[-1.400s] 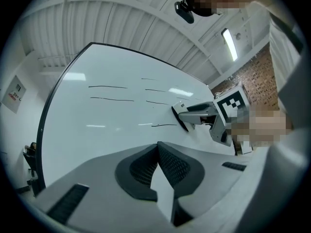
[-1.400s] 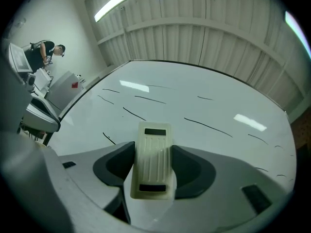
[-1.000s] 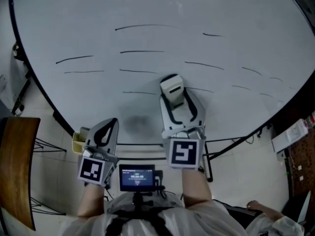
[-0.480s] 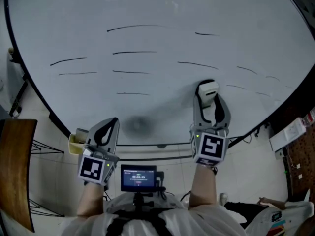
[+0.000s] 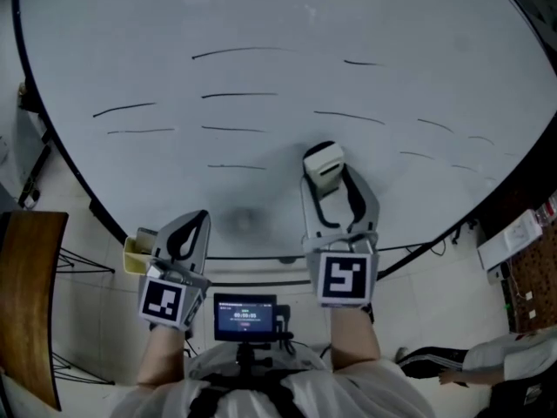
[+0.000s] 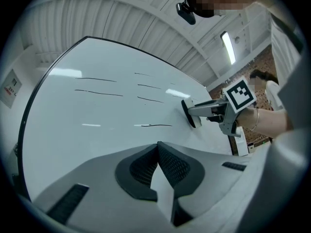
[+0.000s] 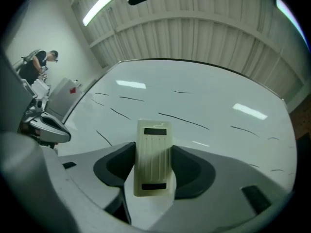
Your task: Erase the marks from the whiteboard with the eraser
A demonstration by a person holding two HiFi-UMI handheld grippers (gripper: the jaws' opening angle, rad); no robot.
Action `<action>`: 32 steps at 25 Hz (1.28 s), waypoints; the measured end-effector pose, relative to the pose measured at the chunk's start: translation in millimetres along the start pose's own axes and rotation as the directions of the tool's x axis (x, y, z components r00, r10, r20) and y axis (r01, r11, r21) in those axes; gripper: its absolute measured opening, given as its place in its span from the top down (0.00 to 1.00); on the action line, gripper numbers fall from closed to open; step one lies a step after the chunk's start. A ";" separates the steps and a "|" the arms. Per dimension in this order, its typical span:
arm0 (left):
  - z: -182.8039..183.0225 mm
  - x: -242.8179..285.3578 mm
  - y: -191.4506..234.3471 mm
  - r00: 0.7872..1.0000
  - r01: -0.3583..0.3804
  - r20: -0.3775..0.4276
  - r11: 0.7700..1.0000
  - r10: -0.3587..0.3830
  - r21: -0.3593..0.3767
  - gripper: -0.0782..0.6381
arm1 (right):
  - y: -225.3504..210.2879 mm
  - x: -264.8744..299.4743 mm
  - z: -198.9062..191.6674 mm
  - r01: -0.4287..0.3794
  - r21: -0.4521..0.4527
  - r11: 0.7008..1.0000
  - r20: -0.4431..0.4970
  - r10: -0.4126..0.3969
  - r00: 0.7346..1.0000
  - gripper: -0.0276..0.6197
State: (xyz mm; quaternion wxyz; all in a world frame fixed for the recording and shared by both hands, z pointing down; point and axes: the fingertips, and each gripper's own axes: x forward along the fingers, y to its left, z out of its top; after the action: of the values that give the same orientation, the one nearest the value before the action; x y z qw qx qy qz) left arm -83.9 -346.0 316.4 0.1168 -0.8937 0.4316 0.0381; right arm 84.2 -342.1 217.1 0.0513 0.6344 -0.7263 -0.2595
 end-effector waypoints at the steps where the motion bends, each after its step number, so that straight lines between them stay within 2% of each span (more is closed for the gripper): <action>1: 0.2 -1.3 1.3 1.000 -0.005 0.000 1.000 0.005 -0.005 0.88 | 17.7 4.9 3.9 -0.039 -0.020 0.999 -0.008 0.039 0.999 0.60; 4: -3.5 -6.6 5.9 1.000 -0.020 -0.006 1.000 0.020 -0.013 0.88 | 49.4 19.2 5.7 -0.082 -0.050 0.995 -0.022 0.081 0.997 0.60; 10: -4.5 -9.1 20.5 0.999 -0.048 0.017 0.999 0.048 0.007 0.88 | 49.2 27.3 8.2 -0.038 -0.096 0.995 0.003 0.039 0.999 0.59; 14: -3.3 -3.7 16.5 0.999 -0.031 0.020 0.999 0.031 0.011 0.88 | 34.3 24.4 2.5 -0.011 -0.057 0.998 0.005 0.012 1.000 0.59; 18: -7.8 0.8 6.8 1.000 -0.009 -0.013 1.000 0.009 -0.015 0.88 | 2.9 15.9 -11.6 0.039 0.019 0.999 -0.023 -0.038 0.999 0.59; 21: -8.2 0.0 6.6 1.000 -0.010 -0.012 1.000 0.010 -0.021 0.88 | -34.2 4.9 -29.0 0.115 0.064 0.991 -0.072 -0.110 0.991 0.59; 25: -8.0 -6.5 13.1 1.000 -0.027 -0.013 0.999 0.027 -0.018 0.88 | -83.3 -11.4 -54.7 0.220 0.099 0.970 -0.150 -0.204 0.967 0.59; 29: -5.1 -16.4 22.4 0.999 -0.046 0.007 0.999 0.046 0.002 0.88 | -88.5 -15.5 -57.1 0.251 0.112 0.961 -0.169 -0.231 0.958 0.59; 32: -4.9 -26.5 24.2 0.999 -0.042 -0.003 0.999 0.042 -0.001 0.88 | -74.7 -21.8 -54.3 0.227 0.160 0.961 -0.165 -0.201 0.966 0.59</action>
State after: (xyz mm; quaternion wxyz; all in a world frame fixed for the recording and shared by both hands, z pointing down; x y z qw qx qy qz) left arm -119.6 -341.5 321.3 0.1149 -0.8844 0.4506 0.0393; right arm 177.2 -342.9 236.4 0.0194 0.7287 -0.6678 -0.1503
